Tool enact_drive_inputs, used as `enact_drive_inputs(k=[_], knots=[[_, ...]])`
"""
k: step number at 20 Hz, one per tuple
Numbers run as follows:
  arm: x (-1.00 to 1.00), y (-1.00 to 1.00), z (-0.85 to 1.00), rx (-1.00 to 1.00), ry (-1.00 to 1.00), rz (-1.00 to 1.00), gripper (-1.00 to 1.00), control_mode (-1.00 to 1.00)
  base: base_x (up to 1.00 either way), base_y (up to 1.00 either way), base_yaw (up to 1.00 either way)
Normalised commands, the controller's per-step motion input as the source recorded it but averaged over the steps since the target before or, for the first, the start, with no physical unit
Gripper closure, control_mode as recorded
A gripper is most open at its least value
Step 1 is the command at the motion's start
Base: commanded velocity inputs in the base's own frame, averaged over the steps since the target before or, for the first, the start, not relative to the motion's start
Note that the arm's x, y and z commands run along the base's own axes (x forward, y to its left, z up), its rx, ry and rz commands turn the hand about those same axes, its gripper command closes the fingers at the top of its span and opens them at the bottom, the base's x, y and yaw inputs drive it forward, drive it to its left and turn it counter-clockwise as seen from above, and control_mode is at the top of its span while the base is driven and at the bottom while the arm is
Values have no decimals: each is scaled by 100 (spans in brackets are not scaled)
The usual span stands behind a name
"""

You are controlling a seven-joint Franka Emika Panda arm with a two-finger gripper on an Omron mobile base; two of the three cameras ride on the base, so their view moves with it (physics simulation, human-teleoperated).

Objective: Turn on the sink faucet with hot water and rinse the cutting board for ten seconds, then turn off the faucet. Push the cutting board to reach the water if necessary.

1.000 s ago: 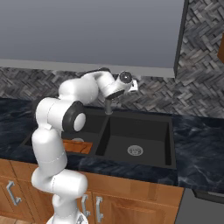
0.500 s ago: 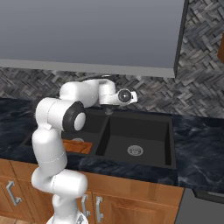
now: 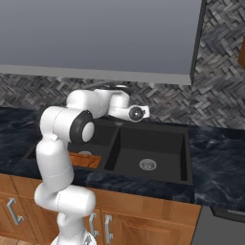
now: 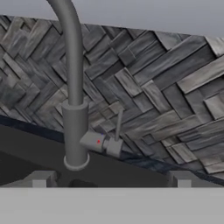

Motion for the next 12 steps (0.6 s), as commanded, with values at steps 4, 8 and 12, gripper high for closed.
enact_drive_inputs(k=[4,8,12], knots=[[0,-12,-1,14,-1,0,-100,-100,0,0,0],[0,-8,0,12,0,0,-100,-100,0,0,0],[0,-7,0,10,-6,0,-100,-100,0,0,0]])
